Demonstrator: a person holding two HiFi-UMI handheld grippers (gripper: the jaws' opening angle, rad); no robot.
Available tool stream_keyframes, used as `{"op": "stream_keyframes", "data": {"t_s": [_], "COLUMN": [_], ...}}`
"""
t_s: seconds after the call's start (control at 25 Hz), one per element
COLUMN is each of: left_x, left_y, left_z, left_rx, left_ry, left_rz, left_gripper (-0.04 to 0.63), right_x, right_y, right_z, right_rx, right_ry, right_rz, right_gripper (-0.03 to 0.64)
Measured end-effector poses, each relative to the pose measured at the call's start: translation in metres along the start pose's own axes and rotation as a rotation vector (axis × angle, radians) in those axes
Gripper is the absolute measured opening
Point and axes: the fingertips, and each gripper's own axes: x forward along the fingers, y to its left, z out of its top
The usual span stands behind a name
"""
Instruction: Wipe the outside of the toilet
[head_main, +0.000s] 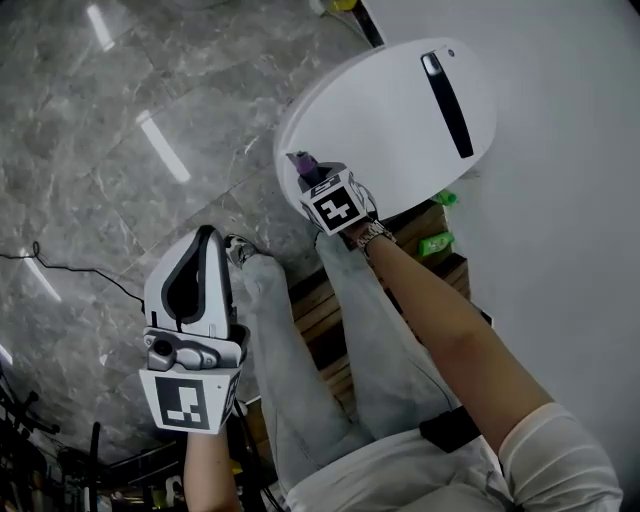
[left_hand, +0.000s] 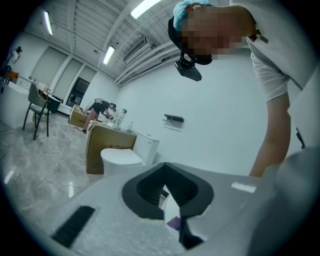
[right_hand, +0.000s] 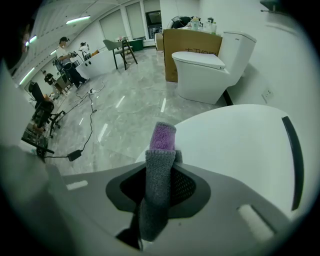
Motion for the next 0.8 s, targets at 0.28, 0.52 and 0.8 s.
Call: {"op": "stream_keyframes", "data": {"t_s": [0.28, 0.52, 0.8], "left_x": [0.026, 0.080, 0.167], "left_y": [-0.011, -0.081, -0.162], "left_z": [-0.005, -0.019, -0.019], "left_rx": [-0.009, -0.027, -0.036], "left_ry": [0.011, 0.030, 0.027], "left_rz": [0.070, 0.022, -0.075], "left_gripper": [0.005, 0.005, 0.005], "right_x": [0.007, -0.010, -0.067], "right_y": [0.036, 0.039, -0.054], "right_z": [0.010, 0.006, 0.003], "right_rx": [-0.033, -0.152, -0.136], "right_ry": [-0.036, -0.072, -0.159], "right_rz": [0.119, 0.243, 0.266], "right_gripper": [0.094, 0.094, 0.095]}}
